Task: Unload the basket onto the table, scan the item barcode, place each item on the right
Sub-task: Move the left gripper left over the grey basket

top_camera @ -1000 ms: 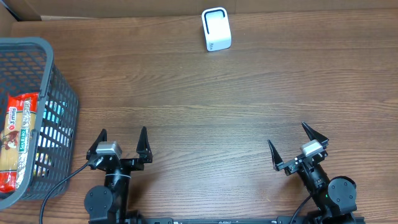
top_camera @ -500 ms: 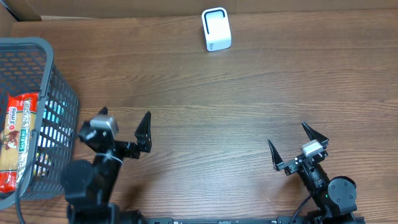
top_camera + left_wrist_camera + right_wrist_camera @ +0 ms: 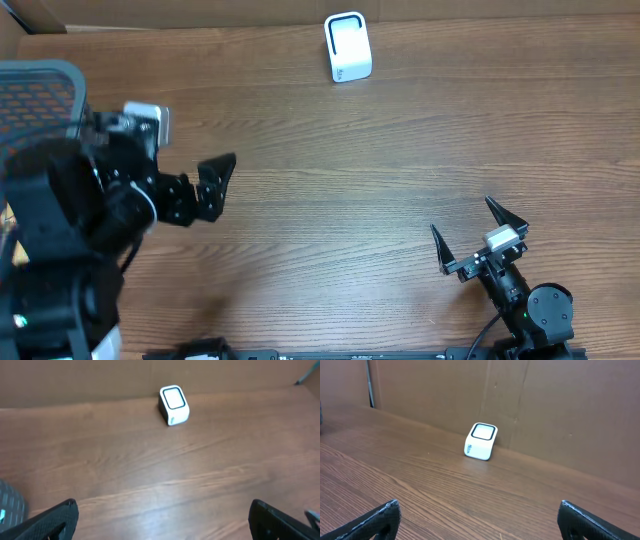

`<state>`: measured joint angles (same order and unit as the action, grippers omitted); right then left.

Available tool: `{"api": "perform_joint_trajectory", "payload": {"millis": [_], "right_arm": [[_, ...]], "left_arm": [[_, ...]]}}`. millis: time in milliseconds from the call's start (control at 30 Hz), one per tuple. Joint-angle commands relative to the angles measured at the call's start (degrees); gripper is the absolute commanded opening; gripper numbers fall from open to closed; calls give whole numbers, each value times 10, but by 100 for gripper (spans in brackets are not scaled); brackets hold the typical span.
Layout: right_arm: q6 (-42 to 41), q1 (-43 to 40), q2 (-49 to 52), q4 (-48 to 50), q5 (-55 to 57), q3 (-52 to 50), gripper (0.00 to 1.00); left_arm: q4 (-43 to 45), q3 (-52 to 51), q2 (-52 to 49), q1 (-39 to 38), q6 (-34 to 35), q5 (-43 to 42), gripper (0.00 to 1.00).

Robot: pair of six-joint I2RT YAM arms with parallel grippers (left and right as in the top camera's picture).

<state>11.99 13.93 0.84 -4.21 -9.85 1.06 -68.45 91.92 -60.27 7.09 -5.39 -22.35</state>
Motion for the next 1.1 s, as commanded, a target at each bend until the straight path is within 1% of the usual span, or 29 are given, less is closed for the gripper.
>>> {"api": "perform_joint_trajectory", "payload": {"millis": [0, 100, 133, 233, 300, 367, 400, 533, 567, 700, 867, 967, 1067], "right_arm": [[-4, 3, -7, 2, 4, -6, 100], [-4, 3, -7, 2, 4, -6, 100], [-4, 3, -7, 2, 4, -6, 100], [-4, 3, -7, 2, 4, -6, 100], [-4, 3, -7, 2, 4, -6, 100], [-4, 3, -7, 2, 4, -6, 100], [-4, 3, -7, 2, 4, -6, 100], [-4, 3, -7, 2, 4, -6, 100], [-4, 3, -7, 2, 4, -6, 100], [-4, 3, -7, 2, 4, -6, 100], [-4, 3, -7, 2, 4, -6, 100], [-4, 3, -7, 2, 4, -6, 100], [-4, 3, -7, 2, 4, -6, 100]], "left_arm": [[-17, 43, -39, -4, -23, -13, 100], [-23, 43, -62, -3, -21, 4, 100], [-22, 44, -66, -2, -6, 23, 100], [-16, 54, -73, 19, 83, 112, 100], [-16, 70, -75, 42, 105, 132, 100], [-16, 92, -76, 76, 123, 138, 100], [-14, 112, -76, 113, 143, 158, 100], [-12, 129, -75, 210, 257, 281, 100], [-12, 127, -79, 262, 287, 308, 100], [-5, 123, -98, 344, 330, 309, 100], [2, 122, -143, 384, 326, 315, 100], [-2, 122, -179, 392, 326, 361, 100], [-13, 122, -221, 398, 326, 429, 100]]}}
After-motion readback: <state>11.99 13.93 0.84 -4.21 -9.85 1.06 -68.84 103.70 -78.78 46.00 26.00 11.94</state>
